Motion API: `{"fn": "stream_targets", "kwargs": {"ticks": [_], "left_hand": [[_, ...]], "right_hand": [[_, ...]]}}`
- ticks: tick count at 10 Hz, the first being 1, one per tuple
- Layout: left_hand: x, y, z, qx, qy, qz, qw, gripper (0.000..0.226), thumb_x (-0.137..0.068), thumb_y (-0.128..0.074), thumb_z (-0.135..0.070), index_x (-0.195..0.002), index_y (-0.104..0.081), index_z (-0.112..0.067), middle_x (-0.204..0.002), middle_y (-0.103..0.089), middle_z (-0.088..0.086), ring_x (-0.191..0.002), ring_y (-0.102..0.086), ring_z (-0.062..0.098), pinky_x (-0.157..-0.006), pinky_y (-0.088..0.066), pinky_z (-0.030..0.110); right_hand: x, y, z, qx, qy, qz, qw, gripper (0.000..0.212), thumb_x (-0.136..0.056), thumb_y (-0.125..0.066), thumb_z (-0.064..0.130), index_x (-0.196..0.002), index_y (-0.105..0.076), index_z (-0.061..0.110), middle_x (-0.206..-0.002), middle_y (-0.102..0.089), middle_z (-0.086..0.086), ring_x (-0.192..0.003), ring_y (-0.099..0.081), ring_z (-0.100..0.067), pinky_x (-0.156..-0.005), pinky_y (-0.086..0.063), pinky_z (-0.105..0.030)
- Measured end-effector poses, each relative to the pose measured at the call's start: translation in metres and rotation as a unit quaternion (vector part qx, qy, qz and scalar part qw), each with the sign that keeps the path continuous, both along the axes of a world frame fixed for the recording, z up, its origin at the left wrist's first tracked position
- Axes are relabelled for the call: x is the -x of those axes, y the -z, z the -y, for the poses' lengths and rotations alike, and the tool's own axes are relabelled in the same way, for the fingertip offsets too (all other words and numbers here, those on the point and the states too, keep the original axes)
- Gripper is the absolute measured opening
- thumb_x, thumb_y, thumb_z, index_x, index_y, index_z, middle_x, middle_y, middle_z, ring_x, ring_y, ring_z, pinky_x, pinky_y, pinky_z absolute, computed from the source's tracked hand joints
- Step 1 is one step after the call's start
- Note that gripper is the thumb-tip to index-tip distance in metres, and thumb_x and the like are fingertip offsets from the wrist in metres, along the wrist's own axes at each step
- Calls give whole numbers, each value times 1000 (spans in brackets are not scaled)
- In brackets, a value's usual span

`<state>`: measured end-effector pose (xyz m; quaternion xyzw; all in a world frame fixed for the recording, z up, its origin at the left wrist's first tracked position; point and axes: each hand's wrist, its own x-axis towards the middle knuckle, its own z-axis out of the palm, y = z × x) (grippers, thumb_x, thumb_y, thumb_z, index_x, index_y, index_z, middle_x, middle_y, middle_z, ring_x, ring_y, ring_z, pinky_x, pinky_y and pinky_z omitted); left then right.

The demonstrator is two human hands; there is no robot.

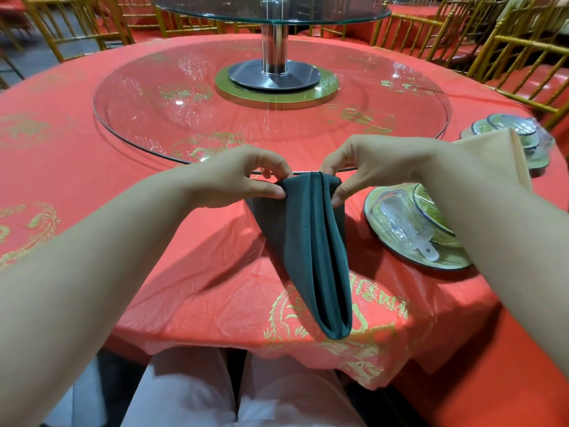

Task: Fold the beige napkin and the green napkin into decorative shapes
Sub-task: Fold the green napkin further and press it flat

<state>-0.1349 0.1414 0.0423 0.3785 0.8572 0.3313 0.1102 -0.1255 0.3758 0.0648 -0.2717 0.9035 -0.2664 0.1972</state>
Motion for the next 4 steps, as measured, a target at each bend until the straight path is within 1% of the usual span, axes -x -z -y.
{"fn": "stream_targets", "kwargs": {"ticks": [1,2,3,4], "left_hand": [[0,1,0,-2,-3,-4,1000,17,-82,-66,-18,-83,-60,-35,-80,-60,-23,-82,-49,1,-79,-37,13],[-1,1,-1,1,-3,-10,1000,14,-83,-64,-16,-86,-61,-29,-84,-58,-18,-81,-48,-2,-75,-34,7],[-1,3,-2,15,1,-19,1000,11,-84,-63,-17,-91,-61,-25,-88,-59,-15,-87,-49,4,-78,-35,10],[-1,5,0,4,-1,-26,1000,14,-85,-63,-19,-92,-59,-30,-91,-59,-16,-94,-51,9,-82,-36,17]], "right_hand": [[1,2,0,8,12,13,1000,14,-69,-78,22,-76,-70,31,-88,-69,16,-99,-59,2,-88,-32,-9],[1,3,-1,7,13,18,1000,14,-70,-78,22,-80,-71,27,-94,-70,13,-103,-58,2,-94,-31,-14],[-2,4,0,5,4,18,1000,15,-70,-77,20,-83,-71,24,-99,-70,8,-107,-58,-2,-103,-32,-23],[-3,3,-2,17,16,6,1000,23,-68,-78,21,-90,-70,21,-105,-70,3,-110,-57,-5,-108,-32,-27]]}}
